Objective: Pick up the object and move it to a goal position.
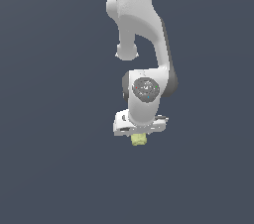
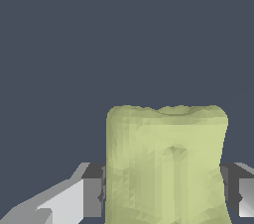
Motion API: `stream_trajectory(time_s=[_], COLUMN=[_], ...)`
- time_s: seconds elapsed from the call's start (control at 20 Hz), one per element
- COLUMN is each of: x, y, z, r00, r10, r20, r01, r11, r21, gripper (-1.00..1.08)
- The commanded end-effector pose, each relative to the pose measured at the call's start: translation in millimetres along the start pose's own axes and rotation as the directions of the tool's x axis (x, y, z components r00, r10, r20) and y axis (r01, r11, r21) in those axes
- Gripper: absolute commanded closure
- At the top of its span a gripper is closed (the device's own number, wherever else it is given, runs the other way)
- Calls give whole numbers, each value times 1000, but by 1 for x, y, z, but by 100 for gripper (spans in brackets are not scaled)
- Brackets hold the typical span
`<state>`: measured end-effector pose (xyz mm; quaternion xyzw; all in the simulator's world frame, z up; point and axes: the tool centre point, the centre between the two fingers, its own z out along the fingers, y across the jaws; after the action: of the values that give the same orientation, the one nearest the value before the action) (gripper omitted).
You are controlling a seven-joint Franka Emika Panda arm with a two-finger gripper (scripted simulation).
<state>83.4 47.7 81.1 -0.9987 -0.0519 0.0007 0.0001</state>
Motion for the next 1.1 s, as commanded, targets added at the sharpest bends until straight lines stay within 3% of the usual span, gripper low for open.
stream_trajectory(time_s=[0.0, 1.05], x=[1, 9], y=[22, 195], z=[-20, -177], r00=[1000, 1000], r10=[1, 1], r20=[-1, -1], r01=[-1, -1], r11=[1000, 1000], r21=[0, 1], gripper=[108, 108])
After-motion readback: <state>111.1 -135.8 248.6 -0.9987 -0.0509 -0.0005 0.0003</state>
